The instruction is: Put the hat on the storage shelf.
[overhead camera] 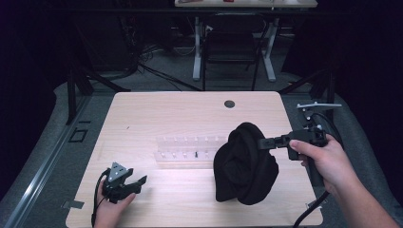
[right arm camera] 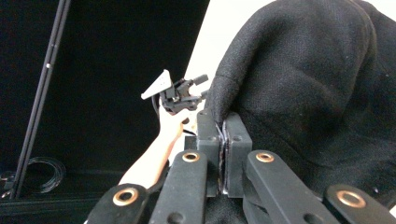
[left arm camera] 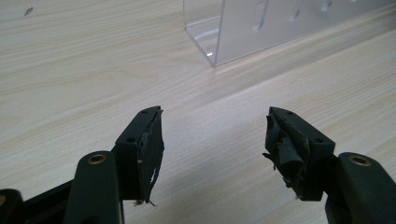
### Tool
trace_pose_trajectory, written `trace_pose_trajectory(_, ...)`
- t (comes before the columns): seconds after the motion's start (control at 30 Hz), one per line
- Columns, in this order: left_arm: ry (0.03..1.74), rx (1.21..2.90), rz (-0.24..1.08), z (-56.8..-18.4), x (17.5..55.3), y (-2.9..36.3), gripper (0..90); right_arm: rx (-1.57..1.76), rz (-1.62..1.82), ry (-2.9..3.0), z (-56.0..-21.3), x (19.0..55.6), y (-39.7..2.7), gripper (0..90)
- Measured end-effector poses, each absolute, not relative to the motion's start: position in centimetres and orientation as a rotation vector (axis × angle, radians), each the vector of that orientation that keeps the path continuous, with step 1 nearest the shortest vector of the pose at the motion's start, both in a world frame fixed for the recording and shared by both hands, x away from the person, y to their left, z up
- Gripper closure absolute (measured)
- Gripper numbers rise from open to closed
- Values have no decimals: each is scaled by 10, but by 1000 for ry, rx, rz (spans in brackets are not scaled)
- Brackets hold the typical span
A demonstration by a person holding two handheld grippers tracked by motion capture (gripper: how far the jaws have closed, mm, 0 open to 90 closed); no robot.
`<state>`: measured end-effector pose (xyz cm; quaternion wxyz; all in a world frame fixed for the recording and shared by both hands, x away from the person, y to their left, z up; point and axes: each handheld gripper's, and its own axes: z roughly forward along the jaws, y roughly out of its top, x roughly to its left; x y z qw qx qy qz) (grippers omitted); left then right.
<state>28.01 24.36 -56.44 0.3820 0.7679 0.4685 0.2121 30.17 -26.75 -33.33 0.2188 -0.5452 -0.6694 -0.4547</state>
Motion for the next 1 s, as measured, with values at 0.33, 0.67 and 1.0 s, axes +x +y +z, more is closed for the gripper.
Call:
trace_pose_trajectory(0.33,1195,1958,543,-565,280,243,371,-1488,-1332,-1831,-318,307,-266,882)
trace_pose_trajectory(0.67,1197,1961,538,-564,280,243,371,-1502,-1368,-1828,-306,321,-261,882)
trace_pose_trajectory(1.0,1192,1959,541,-564,281,244,371,-1524,-1404,-1816,-296,338,-254,882)
